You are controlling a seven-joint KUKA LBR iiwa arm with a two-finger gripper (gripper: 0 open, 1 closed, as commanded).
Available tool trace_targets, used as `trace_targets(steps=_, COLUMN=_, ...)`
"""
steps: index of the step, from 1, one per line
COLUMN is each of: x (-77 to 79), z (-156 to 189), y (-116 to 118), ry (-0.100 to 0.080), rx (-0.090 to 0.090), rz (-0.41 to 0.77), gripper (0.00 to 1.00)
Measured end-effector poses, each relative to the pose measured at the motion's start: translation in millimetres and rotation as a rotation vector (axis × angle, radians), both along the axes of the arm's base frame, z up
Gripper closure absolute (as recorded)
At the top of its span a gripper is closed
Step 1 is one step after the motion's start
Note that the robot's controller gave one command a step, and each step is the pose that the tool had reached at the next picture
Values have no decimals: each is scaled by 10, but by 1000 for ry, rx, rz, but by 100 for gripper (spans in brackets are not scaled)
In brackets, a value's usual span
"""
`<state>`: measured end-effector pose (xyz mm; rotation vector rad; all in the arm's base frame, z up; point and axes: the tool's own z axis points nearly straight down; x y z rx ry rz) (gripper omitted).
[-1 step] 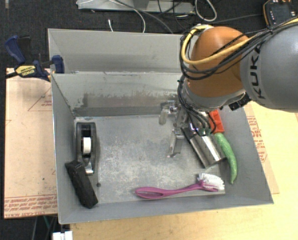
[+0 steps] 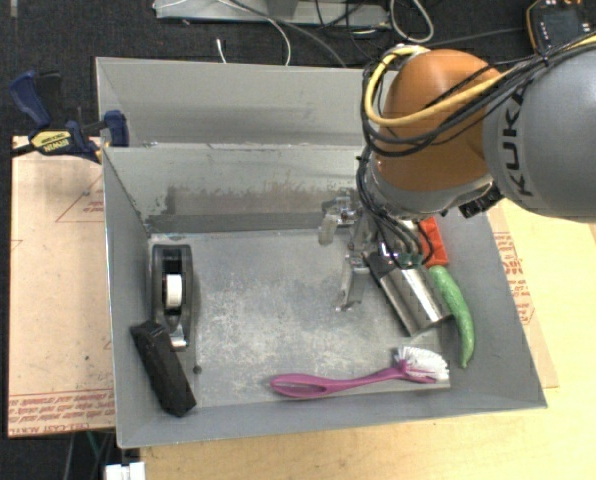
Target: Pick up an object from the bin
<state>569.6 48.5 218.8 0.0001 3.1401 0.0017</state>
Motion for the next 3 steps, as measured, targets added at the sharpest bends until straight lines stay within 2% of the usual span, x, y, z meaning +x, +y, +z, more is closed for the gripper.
trace_targets(steps=1, x=-613, z=-1208, y=365, ry=-2, rx=1, rz=153, gripper=0)
trace_targets(steps=2, x=-758, z=-723, y=454, ry=-14, rx=0, rz=259, gripper=0)
trace_targets(steps=3, x=-873, z=-1187, y=465, ry=-7, rx=3, rz=430, gripper=0)
